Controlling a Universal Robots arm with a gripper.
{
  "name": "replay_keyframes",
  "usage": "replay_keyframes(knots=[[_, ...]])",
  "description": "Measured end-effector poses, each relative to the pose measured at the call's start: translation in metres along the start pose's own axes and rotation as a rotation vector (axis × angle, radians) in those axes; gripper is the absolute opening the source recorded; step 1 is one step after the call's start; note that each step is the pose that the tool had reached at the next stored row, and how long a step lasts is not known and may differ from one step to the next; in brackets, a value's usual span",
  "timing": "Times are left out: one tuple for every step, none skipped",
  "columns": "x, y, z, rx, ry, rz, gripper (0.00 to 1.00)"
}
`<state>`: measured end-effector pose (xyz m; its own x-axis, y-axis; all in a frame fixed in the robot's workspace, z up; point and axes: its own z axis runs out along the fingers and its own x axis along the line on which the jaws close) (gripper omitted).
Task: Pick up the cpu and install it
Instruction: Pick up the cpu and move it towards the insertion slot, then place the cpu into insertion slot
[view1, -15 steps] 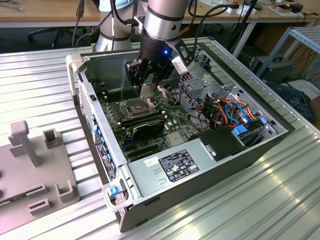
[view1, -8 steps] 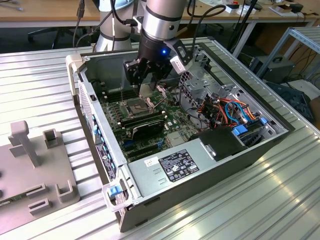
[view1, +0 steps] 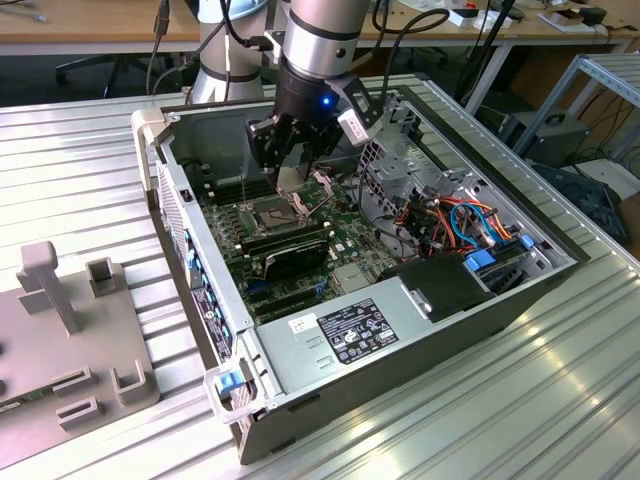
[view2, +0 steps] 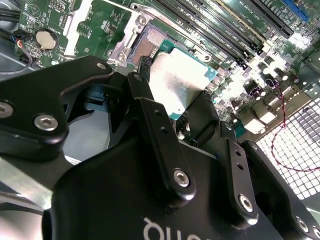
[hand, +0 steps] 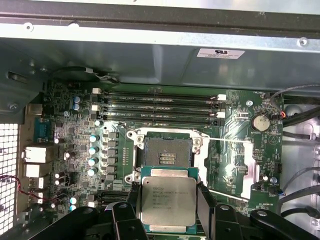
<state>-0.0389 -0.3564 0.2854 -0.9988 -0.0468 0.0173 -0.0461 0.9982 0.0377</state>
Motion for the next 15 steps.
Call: replay_keyframes(knots=[[0.0,0.0004,0.0,0.0,0.0,0.0,0.54],[0.0,0.0006,0.0,0.0,0.0,0.0,0.54],[0.0,0.0006,0.0,0.0,0.0,0.0,0.54],[0.0,0.0007,0.0,0.0,0.0,0.0,0.54],[0.0,0.0007,0.0,0.0,0.0,0.0,0.54],[0.0,0.0007,0.0,0.0,0.0,0.0,0.54],[0.0,0.0007,0.0,0.0,0.0,0.0,0.54],[0.0,0.0007,0.0,0.0,0.0,0.0,0.54],[0.0,0.0007,0.0,0.0,0.0,0.0,0.54],[0.0,0.0007,0.0,0.0,0.0,0.0,0.54],[0.0,0.0007,0.0,0.0,0.0,0.0,0.54],[0.0,0.0007,0.0,0.0,0.0,0.0,0.54],[0.0,0.0007,0.0001,-0.0001,0.0,0.0,0.54],[0.0,0.0008,0.0001,0.0,0.0,0.0,0.54],[0.0,0.0008,0.0,0.0,0.0,0.0,0.54]])
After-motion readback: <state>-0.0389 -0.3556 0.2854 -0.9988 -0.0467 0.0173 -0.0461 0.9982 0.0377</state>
